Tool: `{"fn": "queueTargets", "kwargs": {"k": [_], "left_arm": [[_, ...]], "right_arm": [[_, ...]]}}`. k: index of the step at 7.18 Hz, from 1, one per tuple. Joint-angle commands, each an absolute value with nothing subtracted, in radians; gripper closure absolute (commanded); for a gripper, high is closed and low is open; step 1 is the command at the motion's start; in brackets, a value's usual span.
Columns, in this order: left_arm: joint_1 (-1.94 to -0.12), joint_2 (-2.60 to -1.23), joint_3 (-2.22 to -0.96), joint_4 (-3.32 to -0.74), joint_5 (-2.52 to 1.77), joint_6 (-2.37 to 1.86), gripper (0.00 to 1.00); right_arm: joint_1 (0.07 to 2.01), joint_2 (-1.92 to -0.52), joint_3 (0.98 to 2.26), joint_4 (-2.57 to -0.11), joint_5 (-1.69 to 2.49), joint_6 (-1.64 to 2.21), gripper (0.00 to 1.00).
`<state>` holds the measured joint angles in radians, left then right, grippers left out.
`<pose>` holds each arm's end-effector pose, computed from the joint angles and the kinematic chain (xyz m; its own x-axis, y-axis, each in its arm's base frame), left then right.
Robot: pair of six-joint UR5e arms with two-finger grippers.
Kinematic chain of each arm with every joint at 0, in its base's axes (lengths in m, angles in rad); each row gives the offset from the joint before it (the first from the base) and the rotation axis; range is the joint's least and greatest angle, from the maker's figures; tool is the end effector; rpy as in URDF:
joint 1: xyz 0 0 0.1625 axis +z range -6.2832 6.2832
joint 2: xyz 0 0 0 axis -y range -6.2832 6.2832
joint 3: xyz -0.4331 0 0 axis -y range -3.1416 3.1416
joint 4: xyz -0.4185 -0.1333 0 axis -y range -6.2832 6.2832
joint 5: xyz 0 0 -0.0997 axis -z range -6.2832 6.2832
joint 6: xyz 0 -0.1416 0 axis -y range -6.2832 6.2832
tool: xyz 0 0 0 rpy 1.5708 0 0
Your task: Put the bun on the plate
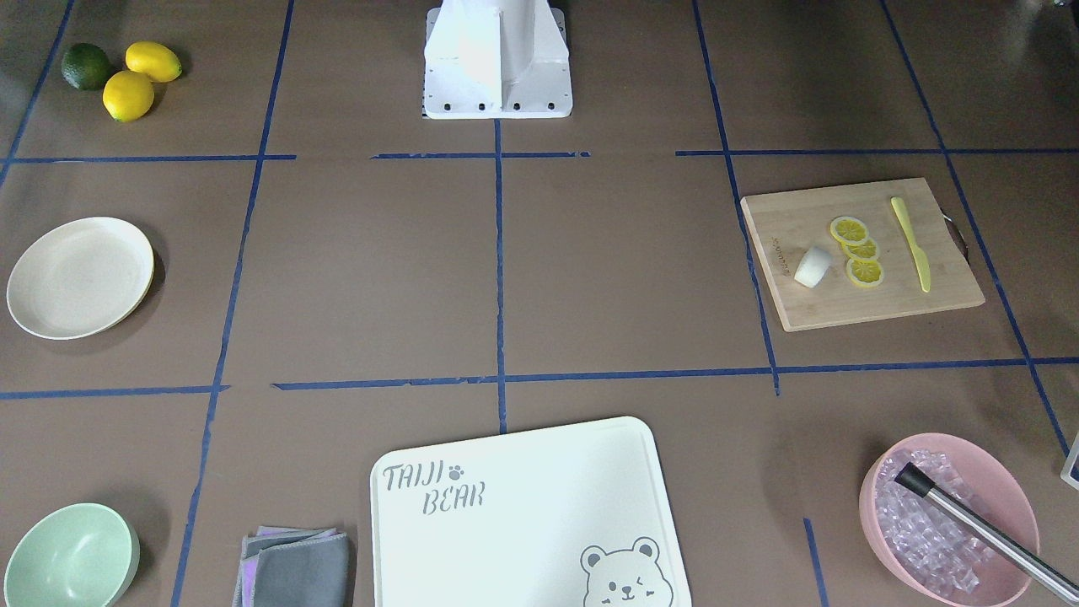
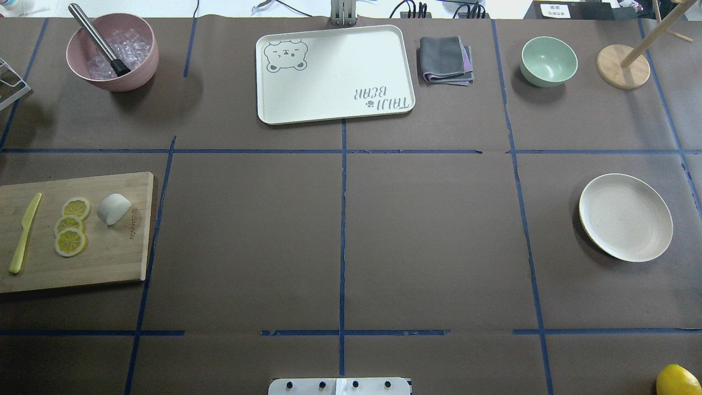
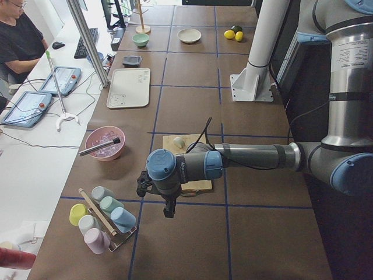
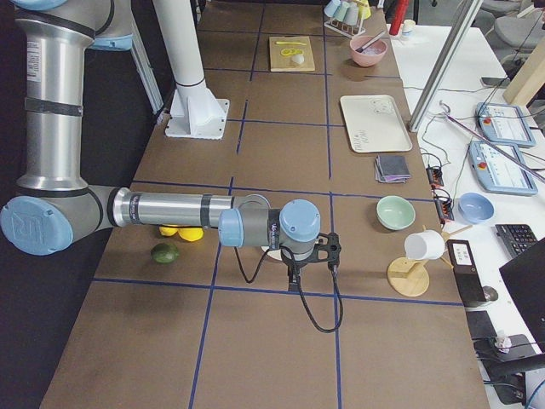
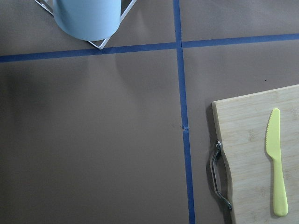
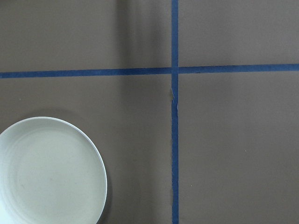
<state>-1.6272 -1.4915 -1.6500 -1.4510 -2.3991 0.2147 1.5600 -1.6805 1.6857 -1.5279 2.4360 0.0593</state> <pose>-0.0555 -0.4693 0.7013 0.6666 0.0880 -0.7402 -0.0881 0.9954 0.0390 0.0204 -0.4753 0.6777 0.6476 0.0157 0.7619 -0.0276 0.9996 0.0029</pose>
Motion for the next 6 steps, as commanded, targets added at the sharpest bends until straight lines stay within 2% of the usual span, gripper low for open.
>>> {"fn": "queueTargets", "kwargs": {"k": [1, 6], "left_arm": [[-1.628, -1.493, -1.652, -1.453, -2.399, 0.215, 0.00], [-1.628, -1.493, -1.661, -1.456, -2.399, 0.215, 0.00]], "right_arm": [[1.560, -1.677, 1.690, -1.528, 2.436, 0.069, 0.00], [1.560, -1.667, 1.690, -1.526, 2.434, 0.063, 0.00]]}}
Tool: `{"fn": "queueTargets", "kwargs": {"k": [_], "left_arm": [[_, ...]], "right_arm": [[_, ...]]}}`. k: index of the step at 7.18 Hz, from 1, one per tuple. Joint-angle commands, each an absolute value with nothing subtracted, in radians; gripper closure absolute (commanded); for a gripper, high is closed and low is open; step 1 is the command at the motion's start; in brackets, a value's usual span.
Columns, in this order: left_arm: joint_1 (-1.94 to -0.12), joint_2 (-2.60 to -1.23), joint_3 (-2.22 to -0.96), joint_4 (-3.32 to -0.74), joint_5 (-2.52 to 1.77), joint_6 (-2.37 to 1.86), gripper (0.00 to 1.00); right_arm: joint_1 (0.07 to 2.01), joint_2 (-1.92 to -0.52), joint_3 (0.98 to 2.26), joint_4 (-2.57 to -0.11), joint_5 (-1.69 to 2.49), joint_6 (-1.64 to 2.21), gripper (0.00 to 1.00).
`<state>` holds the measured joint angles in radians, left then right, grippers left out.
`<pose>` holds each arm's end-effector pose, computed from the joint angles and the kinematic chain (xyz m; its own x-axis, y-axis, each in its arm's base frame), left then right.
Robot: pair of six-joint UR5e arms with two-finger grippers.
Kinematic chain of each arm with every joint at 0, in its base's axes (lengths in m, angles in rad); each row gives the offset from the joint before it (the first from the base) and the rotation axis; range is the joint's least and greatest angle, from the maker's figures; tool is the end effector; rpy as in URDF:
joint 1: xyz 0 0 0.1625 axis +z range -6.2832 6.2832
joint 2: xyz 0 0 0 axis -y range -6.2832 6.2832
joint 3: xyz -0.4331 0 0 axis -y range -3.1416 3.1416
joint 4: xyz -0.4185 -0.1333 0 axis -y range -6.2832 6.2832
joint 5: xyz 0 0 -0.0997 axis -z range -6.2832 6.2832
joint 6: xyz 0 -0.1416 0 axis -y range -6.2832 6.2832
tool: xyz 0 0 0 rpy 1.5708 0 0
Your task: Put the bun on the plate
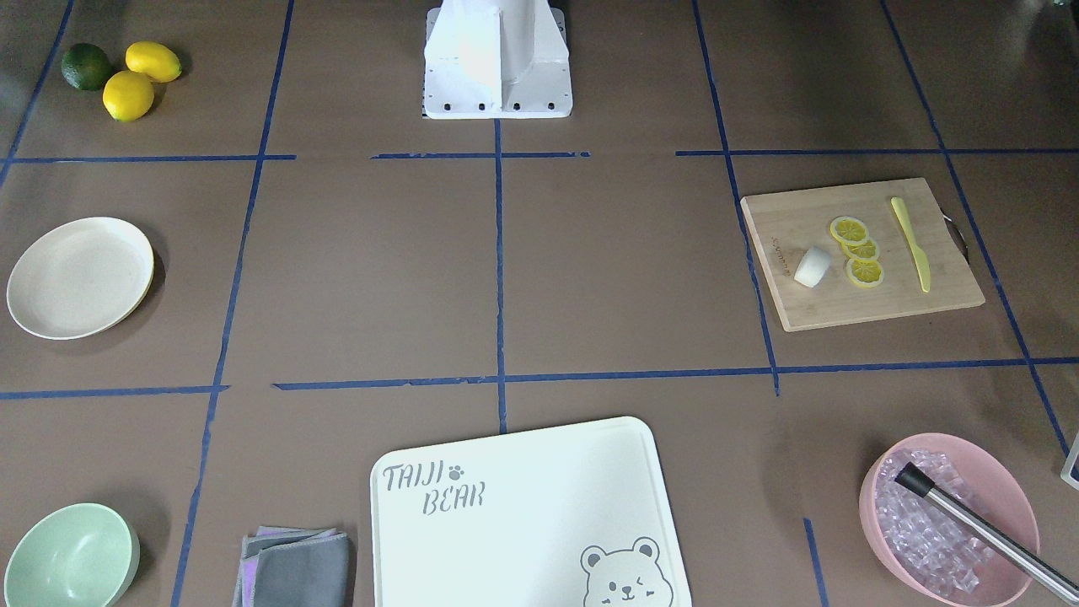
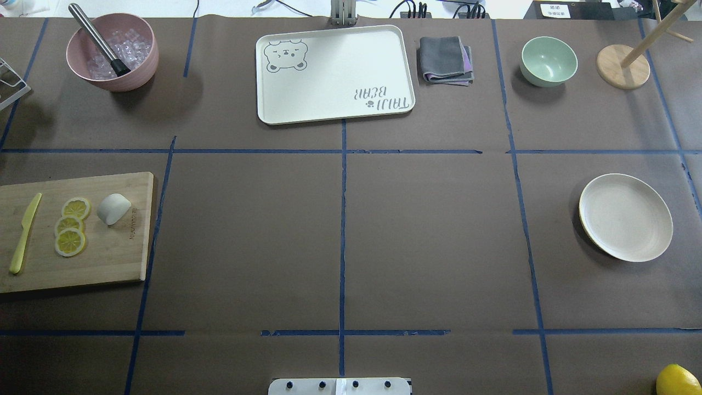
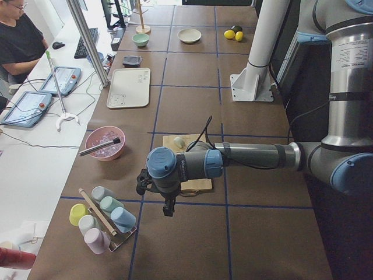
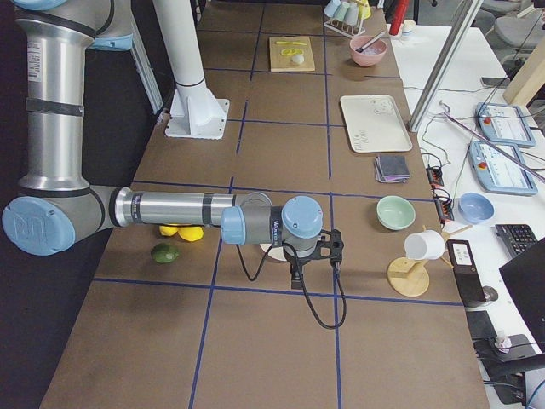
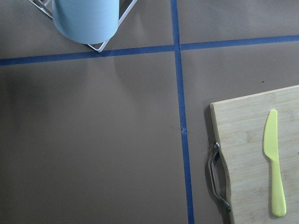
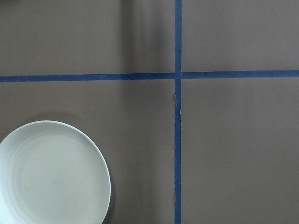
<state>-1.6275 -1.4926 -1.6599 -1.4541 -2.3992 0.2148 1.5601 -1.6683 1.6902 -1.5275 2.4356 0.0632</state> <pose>-0.0558 -0.4713 0.6954 0.6672 0.0983 -0.7384 -0.0879 0.9947 0.0530 0.0204 -0.4820 0.6696 0.6476 0.0066 0.7619 -0.0303 0.9994 0.0171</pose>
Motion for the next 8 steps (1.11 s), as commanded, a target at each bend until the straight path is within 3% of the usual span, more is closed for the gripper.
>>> {"fn": "queueTargets", "kwargs": {"k": [1, 5, 8], "left_arm": [[-1.629, -1.493, -1.663, -1.460, -2.399, 0.215, 0.00], [-1.629, -1.485, -1.701, -1.462, -2.399, 0.215, 0.00], [-1.629, -1.482, -1.730, -1.457, -2.398, 0.207, 0.00]], "right_arm": [[1.559, -1.667, 1.690, -1.526, 2.434, 0.066, 0.00], [1.552, -1.608, 1.701, -1.529, 2.444, 0.080, 0.00], [1.341, -1.598, 1.730, -1.431, 2.401, 0.263, 0.00]]}}
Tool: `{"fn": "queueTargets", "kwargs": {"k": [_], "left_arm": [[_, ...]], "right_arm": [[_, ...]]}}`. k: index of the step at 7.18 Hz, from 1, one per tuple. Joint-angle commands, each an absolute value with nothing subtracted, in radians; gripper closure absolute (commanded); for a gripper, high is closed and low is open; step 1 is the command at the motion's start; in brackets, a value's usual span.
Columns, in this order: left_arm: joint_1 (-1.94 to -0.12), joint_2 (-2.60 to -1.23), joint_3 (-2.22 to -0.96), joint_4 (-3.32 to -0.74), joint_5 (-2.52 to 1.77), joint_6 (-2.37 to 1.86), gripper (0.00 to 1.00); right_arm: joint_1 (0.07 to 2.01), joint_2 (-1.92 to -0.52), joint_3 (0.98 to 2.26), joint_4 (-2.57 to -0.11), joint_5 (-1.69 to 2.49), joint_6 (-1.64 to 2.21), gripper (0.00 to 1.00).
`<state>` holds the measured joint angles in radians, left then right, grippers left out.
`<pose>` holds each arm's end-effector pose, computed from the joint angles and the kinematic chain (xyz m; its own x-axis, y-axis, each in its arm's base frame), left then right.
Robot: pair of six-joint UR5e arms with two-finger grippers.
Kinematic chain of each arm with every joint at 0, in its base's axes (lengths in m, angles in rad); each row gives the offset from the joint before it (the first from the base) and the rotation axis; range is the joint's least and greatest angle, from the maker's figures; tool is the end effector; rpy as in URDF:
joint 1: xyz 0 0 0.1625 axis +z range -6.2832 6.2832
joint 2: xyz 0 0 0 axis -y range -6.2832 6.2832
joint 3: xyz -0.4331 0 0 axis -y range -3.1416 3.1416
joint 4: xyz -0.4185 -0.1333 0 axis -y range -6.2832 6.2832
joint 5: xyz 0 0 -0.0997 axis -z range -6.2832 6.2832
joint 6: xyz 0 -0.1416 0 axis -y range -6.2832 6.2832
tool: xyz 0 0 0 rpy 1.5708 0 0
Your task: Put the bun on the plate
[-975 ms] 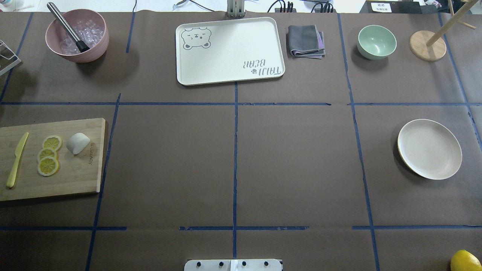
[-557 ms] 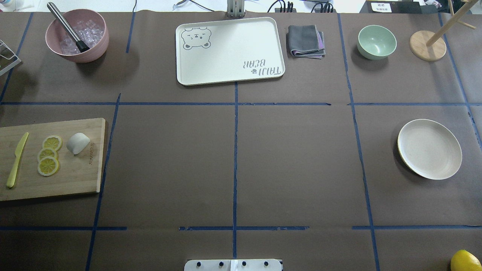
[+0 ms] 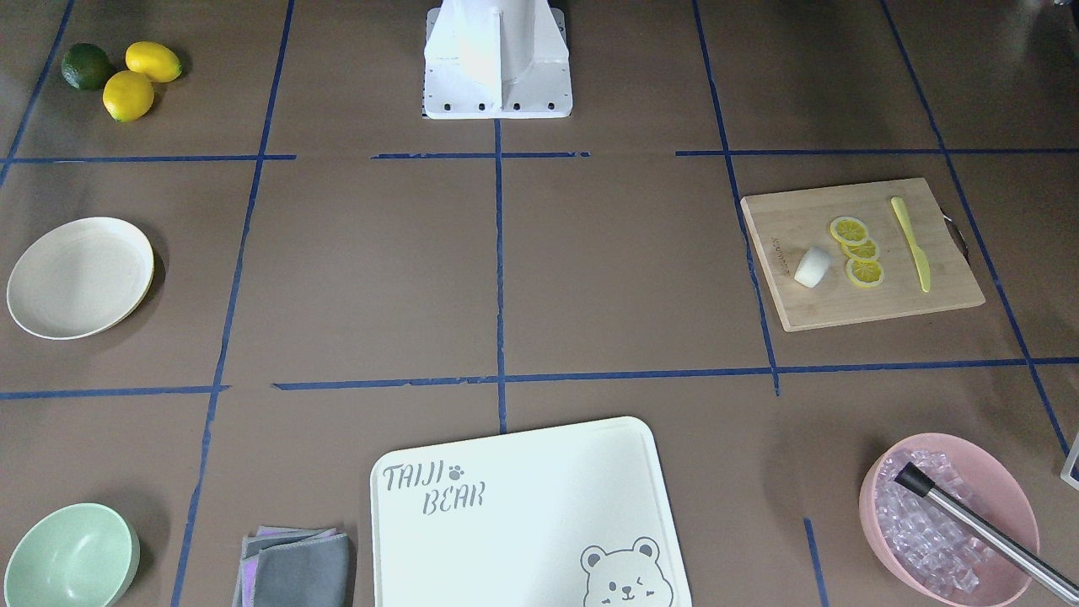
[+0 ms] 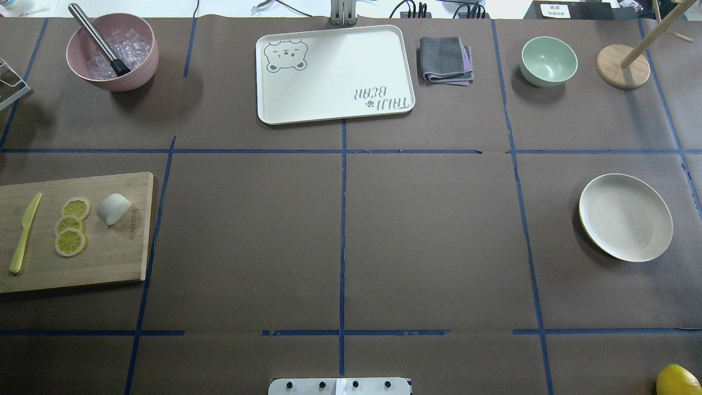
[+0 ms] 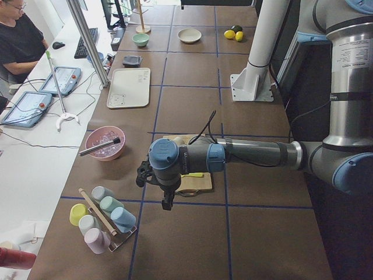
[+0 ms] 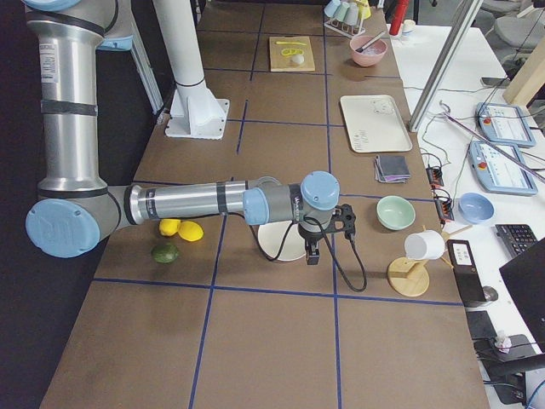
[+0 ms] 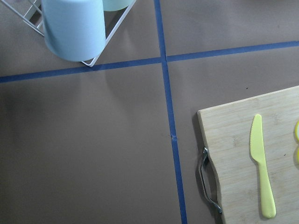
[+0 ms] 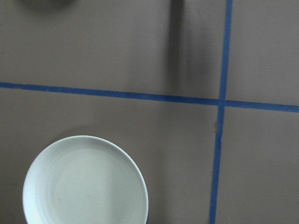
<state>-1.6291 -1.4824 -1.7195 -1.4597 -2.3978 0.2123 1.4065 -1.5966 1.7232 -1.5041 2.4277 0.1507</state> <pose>-0.0567 -0.4717 0.6695 0.6709 0.1351 -0.7292 -0.0851 0.9908 0.1052 -0.0591 -0.5169 0.6145 0.6393 -0.1021 0.7622 0.0653 0.9948 0.0786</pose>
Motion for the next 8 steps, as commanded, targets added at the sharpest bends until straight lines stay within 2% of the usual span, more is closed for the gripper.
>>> {"fn": "queueTargets", "kwargs": {"k": [1, 2, 3, 4, 8], "left_arm": [[-1.629, -1.482, -1.750, -1.451, -2.398, 0.203, 0.00], [-1.629, -1.471, -1.761, -1.451, -2.398, 0.202, 0.00], [-1.629, -1.470, -1.773, -1.451, -2.398, 0.201, 0.00], [-1.629, -1.468, -1.779, -1.450, -2.396, 0.201, 0.00], [-1.629, -1.468, -1.795, -1.450, -2.398, 0.201, 0.00]], "right_arm": [[1.281, -1.641, 1.706, -1.261, 2.328, 0.410, 0.00], [1.252, -1.682, 1.637, -1.086, 2.297, 0.489, 0.00], [1.230, -1.690, 1.514, -0.870, 2.298, 0.501, 0.00], [1.206, -1.680, 1.484, -0.789, 2.301, 0.623, 0.00], [1.123, -1.687, 1.434, -0.782, 2.292, 0.652, 0.02]]}}
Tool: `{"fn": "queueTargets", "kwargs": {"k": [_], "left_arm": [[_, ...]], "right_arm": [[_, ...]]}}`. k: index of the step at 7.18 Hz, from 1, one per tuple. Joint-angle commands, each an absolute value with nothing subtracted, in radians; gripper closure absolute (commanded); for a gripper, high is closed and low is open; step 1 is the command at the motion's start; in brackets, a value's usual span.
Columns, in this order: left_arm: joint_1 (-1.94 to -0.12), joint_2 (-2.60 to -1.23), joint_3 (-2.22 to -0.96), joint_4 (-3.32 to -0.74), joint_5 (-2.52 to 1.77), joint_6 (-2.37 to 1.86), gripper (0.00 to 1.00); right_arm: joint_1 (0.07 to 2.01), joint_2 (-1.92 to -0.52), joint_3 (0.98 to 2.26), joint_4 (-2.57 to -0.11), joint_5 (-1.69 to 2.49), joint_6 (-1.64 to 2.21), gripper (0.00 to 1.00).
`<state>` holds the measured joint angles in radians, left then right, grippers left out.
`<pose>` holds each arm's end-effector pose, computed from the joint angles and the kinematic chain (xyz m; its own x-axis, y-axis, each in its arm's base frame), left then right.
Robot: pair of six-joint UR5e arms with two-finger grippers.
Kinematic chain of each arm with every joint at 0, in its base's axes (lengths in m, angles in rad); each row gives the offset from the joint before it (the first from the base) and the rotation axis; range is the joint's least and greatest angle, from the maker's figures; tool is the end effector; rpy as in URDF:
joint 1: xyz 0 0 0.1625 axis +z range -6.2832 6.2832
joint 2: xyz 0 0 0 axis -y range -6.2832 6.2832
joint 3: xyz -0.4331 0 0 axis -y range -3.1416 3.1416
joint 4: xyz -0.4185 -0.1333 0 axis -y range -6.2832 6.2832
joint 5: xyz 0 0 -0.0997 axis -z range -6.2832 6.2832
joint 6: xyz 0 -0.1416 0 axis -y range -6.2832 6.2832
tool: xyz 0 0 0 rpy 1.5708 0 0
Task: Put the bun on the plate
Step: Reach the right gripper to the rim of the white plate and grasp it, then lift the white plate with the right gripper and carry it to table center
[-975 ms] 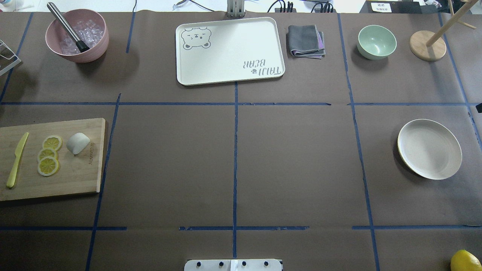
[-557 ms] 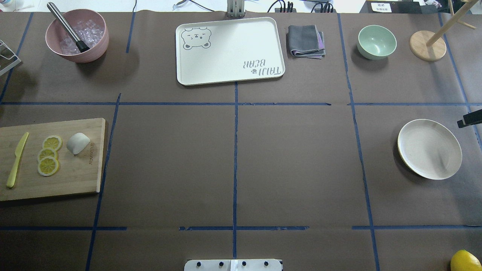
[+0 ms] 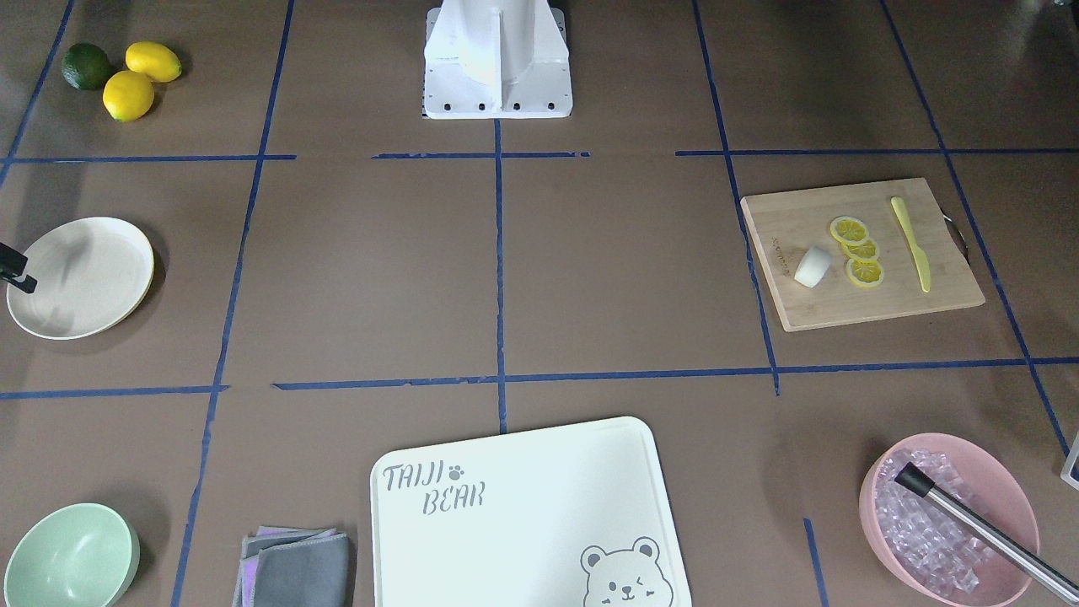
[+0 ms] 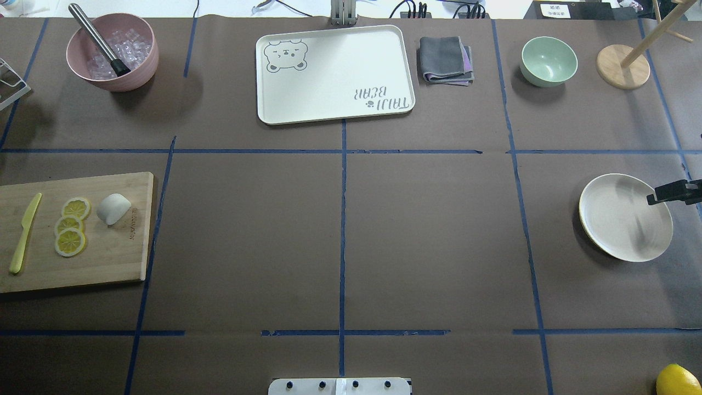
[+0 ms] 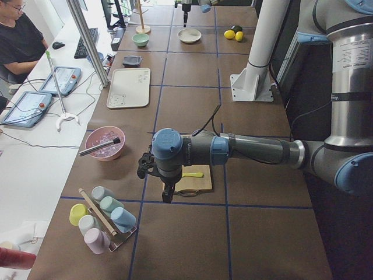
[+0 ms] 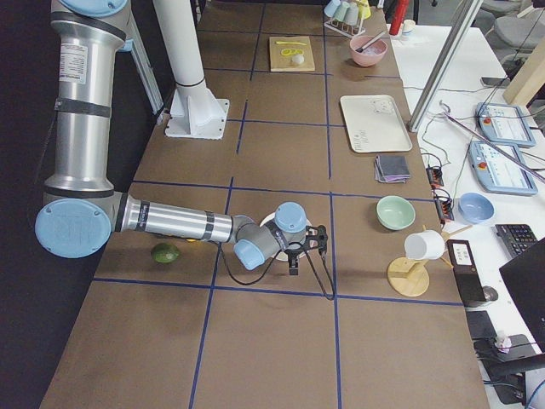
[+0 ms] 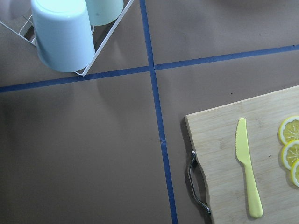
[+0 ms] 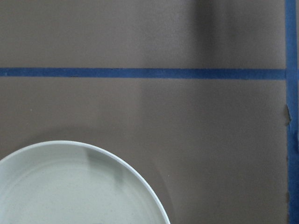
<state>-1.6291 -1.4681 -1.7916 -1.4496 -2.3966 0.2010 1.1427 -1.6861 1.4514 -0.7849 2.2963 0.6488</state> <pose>-0.0566 -0.4681 0.6403 0.6747 0.1584 -0.7209 -0.0780 0.9865 0.1437 -0.1708 -0.4690 0.7281 0.6411 -0.0311 0.7668 -0.0423 0.9962 0.0758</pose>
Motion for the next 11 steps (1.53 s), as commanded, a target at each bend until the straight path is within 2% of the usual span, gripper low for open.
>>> {"fn": "queueTargets", "kwargs": {"k": [1, 2, 4, 5, 8, 11], "left_arm": [[-1.629, -1.468, -1.795, -1.450, -2.398, 0.201, 0.00], [-1.629, -1.468, -1.795, -1.450, -2.396, 0.201, 0.00], [-1.629, -1.468, -1.795, -1.450, -2.396, 0.199, 0.00], [-1.629, -1.470, -1.795, -1.450, -2.396, 0.199, 0.00], [-1.629, -1.471, -1.812, -1.451, -2.398, 0.138, 0.00], [-1.629, -1.468, -1.821, -1.450, -2.398, 0.138, 0.00]], "right_arm": [[1.121, -1.689, 1.436, -0.784, 2.293, 0.652, 0.09], [1.123, -1.689, 1.437, -0.784, 2.298, 0.652, 0.34], [1.126, -1.695, 1.446, -0.784, 2.304, 0.650, 0.94], [1.124, -1.700, 1.448, -0.782, 2.304, 0.650, 1.00], [1.127, -1.710, 1.483, -0.779, 2.325, 0.653, 1.00], [1.126, -1.656, 1.731, -0.787, 2.400, 1.034, 1.00]]}}
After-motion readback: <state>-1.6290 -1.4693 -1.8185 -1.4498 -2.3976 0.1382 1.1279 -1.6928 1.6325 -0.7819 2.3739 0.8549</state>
